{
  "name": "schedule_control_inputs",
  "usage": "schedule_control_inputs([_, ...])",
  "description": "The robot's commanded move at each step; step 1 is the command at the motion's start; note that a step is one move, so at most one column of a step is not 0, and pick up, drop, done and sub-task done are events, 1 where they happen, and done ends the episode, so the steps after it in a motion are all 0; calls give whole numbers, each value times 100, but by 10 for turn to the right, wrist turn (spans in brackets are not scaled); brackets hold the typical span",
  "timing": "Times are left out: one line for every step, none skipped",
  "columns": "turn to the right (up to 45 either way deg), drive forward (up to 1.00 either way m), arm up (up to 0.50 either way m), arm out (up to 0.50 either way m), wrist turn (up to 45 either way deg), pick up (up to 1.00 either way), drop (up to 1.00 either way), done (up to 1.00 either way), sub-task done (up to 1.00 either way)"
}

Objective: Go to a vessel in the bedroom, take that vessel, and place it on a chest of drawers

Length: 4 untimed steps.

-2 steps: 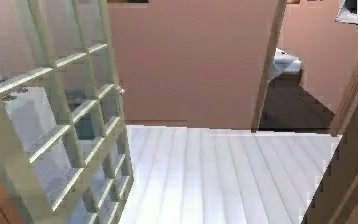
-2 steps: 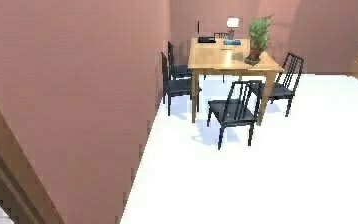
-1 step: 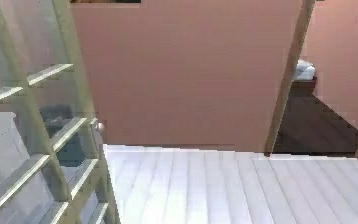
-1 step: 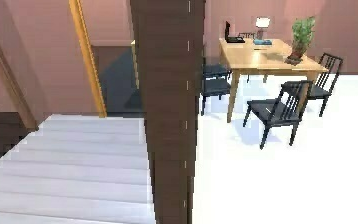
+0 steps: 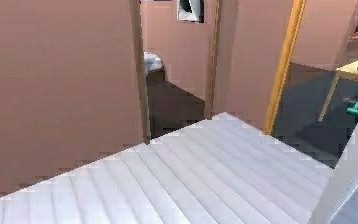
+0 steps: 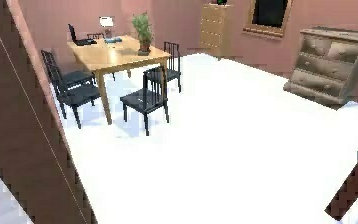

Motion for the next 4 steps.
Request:
schedule_control_inputs([0, 100, 0, 0, 0, 0, 0, 0, 0])
schedule_control_inputs([30, 0, 0, 0, 0, 0, 0, 0, 0])
schedule_control_inputs([0, 100, 0, 0, 0, 0, 0, 0, 0])
schedule_control_inputs([30, 0, 0, 0, 0, 0, 0, 0, 0])
